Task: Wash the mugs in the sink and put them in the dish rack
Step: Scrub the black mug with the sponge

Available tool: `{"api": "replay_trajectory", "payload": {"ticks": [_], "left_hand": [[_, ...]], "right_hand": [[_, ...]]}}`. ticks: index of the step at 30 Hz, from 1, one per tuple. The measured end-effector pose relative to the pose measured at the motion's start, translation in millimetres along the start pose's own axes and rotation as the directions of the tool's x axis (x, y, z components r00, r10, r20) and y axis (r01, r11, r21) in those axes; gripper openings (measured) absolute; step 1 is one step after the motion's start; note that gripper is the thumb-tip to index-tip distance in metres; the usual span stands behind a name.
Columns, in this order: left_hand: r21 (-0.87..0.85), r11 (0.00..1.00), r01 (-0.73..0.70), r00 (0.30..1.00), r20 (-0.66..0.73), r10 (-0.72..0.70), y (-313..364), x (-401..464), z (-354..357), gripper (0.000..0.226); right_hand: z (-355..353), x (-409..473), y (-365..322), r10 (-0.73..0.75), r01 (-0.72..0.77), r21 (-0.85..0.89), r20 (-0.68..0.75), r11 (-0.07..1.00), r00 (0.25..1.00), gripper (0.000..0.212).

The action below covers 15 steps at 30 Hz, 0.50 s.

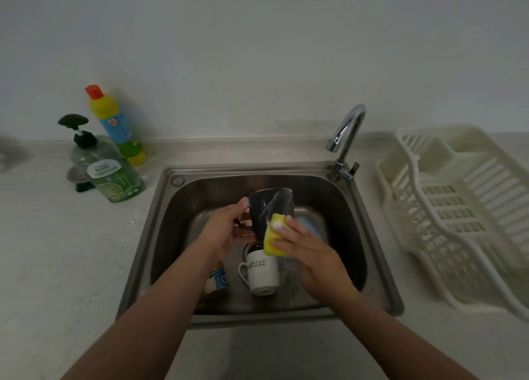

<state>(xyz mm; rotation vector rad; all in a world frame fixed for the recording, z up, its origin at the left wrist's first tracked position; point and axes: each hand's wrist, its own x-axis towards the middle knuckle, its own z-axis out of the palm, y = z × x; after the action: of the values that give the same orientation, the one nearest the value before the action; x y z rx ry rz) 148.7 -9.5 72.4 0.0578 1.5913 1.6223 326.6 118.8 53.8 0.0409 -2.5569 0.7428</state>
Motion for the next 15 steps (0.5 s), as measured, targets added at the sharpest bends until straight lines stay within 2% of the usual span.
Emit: {"api": "replay_trajectory", "payload": {"ticks": [1, 2, 4, 5, 6, 8, 9, 10, 12, 13, 14, 15], "left_hand": [[0.015, 1.0, -0.001, 1.0, 0.005, 0.001, -2, 1, -2, 0.038], [0.039, 0.999, -0.002, 1.0, 0.011, 0.002, -4, 0, -2, 0.036], [0.051, 0.999, 0.011, 1.0, 0.02, -0.012, -5, -2, 3, 0.031], [0.031, 0.999, 0.023, 1.0, 0.02, -0.023, -6, -3, 7, 0.03], [0.006, 0.999, 0.035, 0.999, 0.017, -0.035, -6, -3, 8, 0.031], [-0.021, 0.999, 0.045, 0.999, 0.013, -0.045, -7, -3, 5, 0.033], [-0.018, 0.999, 0.044, 0.999, 0.012, -0.044, -9, -2, 1, 0.033], [0.002, 0.999, 0.04, 0.999, 0.013, -0.04, -10, -1, -3, 0.033], [0.05, 0.998, 0.028, 0.999, 0.017, -0.029, -10, -1, -2, 0.032], [0.053, 0.998, 0.024, 1.0, 0.014, -0.024, -9, -2, 1, 0.032], [0.046, 0.999, 0.023, 1.0, -0.001, -0.023, -7, -3, 5, 0.032], [0.039, 0.999, 0.026, 0.999, -0.025, -0.025, -5, -4, 9, 0.032]], "right_hand": [[-2, -4, 5, 0.064, -0.063, 0.028, -0.031, 0.998, 0.997, 0.049], [-3, -3, 10, 0.189, -0.183, 0.079, -0.079, 0.98, 0.979, 0.054], [-5, 13, 9, 0.386, -0.357, 0.184, -0.16, 0.916, 0.909, 0.062], [-4, 21, 2, 0.39, -0.361, 0.188, -0.155, 0.913, 0.907, 0.063], [-2, 24, -5, 0.327, -0.306, 0.163, -0.119, 0.938, 0.938, 0.061], [-4, 13, -5, 0.103, -0.1, 0.077, -0.03, 0.992, 0.994, 0.05], [-7, 5, 1, 0.055, -0.055, 0.06, -0.009, 0.997, 0.998, 0.048], [-9, 1, 9, 0.093, -0.093, 0.056, -0.01, 0.994, 0.996, 0.05], [-10, 9, 17, 0.306, -0.304, 0.038, -0.06, 0.952, 0.95, 0.063], [-9, 17, 13, 0.352, -0.35, 0.035, -0.077, 0.936, 0.933, 0.068], [-5, 26, 5, 0.308, -0.31, -0.008, -0.071, 0.951, 0.949, 0.068], [-1, 29, -1, 0.171, -0.173, -0.088, -0.032, 0.981, 0.985, 0.063]]}}
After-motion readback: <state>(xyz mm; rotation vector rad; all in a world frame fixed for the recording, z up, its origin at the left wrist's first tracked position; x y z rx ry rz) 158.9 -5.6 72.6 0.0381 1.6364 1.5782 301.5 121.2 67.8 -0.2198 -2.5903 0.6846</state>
